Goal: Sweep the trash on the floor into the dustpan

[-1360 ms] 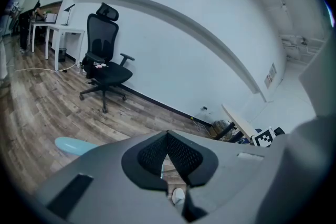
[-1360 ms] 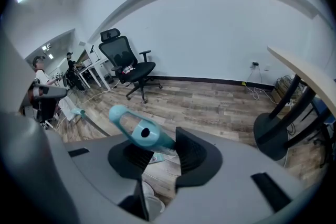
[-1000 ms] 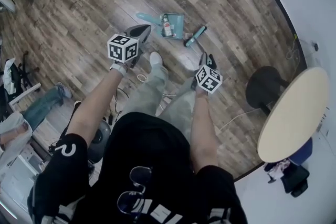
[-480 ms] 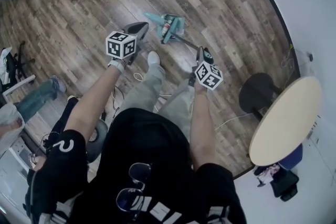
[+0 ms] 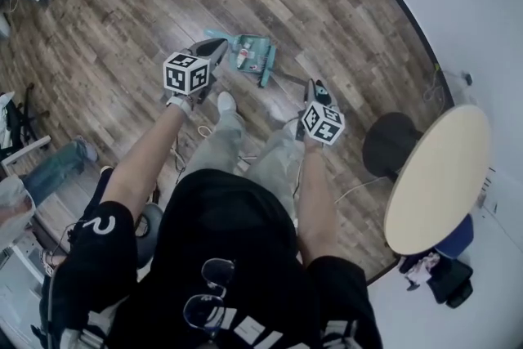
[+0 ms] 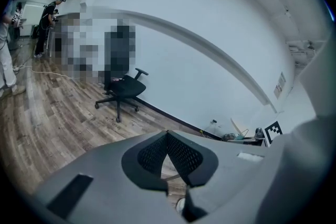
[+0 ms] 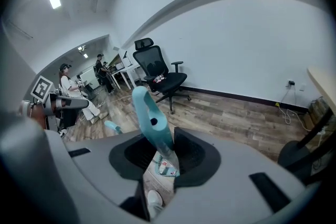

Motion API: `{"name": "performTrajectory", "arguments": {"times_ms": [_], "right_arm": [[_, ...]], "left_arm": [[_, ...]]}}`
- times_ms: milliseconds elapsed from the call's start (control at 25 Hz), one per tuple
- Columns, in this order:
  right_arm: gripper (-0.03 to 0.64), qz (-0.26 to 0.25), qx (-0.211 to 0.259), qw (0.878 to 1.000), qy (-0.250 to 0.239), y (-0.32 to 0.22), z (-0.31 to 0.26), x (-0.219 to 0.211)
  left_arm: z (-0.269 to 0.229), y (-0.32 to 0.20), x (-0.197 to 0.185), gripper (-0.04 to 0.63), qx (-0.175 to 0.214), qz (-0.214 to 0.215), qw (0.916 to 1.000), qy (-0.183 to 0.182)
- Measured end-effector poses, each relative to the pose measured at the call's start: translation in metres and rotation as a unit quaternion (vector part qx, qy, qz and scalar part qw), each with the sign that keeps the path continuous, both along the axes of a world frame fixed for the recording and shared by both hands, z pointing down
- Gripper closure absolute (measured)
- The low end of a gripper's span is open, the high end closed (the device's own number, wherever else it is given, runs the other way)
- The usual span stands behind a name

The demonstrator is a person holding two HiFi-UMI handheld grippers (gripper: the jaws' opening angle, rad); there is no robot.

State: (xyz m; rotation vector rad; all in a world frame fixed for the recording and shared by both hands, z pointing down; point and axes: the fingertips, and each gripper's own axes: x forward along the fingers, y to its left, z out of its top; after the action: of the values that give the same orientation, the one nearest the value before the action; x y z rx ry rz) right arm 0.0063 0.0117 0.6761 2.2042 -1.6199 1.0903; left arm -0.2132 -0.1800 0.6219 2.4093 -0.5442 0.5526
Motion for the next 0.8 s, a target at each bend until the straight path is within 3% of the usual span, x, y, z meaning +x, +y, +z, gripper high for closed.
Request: {"name": "performTrajectory", "arguments": {"times_ms": [360, 600, 800], "right_arm": [[0.526, 0.044, -0.023, 0.999, 0.016, 0.060, 0.014, 0.053], [0.525, 0.070, -0.054, 0.996, 0.005, 0.078, 0.053, 0.050], [0.523, 0.045, -0.048, 0.998, -0.008, 0.056, 0.062, 0.012]], "left_arm": [[0.008, 0.040, 0.046, 0.598, -0.003, 0.044, 0.9990, -0.008], [0.015, 0.038, 0.030, 0.598, -0.004, 0.047, 0.9987, -0.021], [0.021, 0.029, -0.002, 0.598, -0.005, 0.040, 0.9985, -0.036]]}}
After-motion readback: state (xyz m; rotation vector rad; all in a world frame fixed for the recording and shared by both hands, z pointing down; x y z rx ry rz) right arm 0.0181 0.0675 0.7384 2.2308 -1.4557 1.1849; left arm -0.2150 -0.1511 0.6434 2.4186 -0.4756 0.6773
